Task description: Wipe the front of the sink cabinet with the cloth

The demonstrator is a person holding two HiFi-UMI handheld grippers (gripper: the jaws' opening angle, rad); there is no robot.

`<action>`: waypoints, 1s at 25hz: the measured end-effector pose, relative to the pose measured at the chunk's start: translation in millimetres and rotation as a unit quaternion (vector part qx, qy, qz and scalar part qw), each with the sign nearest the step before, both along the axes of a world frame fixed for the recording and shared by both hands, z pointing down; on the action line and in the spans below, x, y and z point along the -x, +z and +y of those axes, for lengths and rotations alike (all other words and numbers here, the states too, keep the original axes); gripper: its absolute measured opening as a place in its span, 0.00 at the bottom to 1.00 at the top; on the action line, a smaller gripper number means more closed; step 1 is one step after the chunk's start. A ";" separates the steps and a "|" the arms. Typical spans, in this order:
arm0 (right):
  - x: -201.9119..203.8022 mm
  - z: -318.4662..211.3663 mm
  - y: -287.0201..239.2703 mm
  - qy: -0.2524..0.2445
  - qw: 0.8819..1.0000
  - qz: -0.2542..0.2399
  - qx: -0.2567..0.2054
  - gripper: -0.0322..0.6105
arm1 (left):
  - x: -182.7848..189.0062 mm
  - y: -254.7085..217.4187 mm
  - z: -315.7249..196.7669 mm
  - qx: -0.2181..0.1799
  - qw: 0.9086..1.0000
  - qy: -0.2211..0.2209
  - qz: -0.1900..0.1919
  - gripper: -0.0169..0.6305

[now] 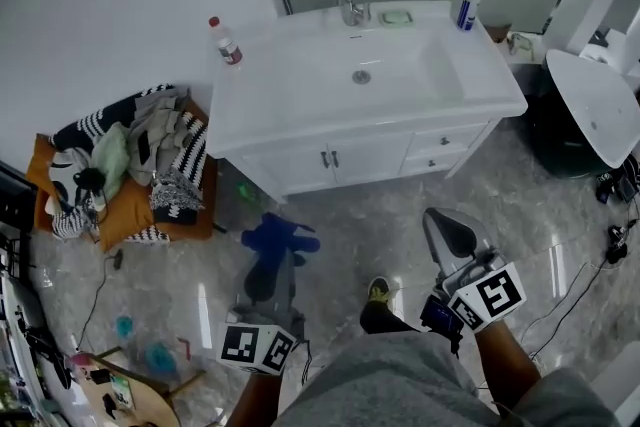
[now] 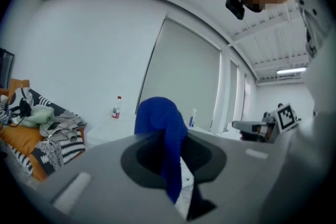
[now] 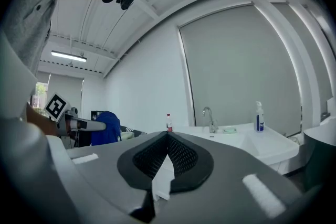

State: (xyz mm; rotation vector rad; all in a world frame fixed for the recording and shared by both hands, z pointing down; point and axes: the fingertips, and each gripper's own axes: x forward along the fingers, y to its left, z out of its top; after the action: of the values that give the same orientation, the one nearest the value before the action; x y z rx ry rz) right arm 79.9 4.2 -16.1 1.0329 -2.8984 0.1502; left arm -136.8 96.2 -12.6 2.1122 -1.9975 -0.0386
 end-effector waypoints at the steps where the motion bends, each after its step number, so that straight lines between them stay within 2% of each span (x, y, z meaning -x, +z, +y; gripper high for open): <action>1: -1.0 -7.3 1.1 -0.001 1.000 0.002 0.001 0.05 | 0.7 2.5 -6.2 0.005 1.000 -0.001 -0.001 0.13; 8: -17.6 -62.1 6.4 -0.008 1.000 0.022 0.004 0.05 | 4.7 10.6 -48.3 0.025 0.999 -0.021 -0.005 0.13; 14: -37.1 -94.4 17.4 -0.021 0.997 0.069 -0.007 0.05 | 6.4 10.4 -65.7 0.028 0.999 -0.030 -0.017 0.13; 17: -39.8 -98.2 24.4 -0.032 0.994 0.100 -0.020 0.05 | 10.3 15.2 -66.2 0.037 0.998 -0.035 -0.024 0.13; 21: -30.6 -91.9 34.8 -0.055 0.985 0.153 -0.063 0.05 | 15.9 20.7 -68.9 0.041 0.998 -0.031 -0.025 0.13; 25: -19.1 -81.9 39.0 -0.052 0.987 0.137 -0.062 0.05 | 15.7 25.9 -72.0 0.044 0.999 -0.022 -0.023 0.13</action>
State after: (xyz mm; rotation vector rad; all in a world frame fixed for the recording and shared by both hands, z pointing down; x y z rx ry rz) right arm 99.0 -77.7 22.9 0.8402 -2.7279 -0.1653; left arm -152.5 24.2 13.3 2.0340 -2.0328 0.0896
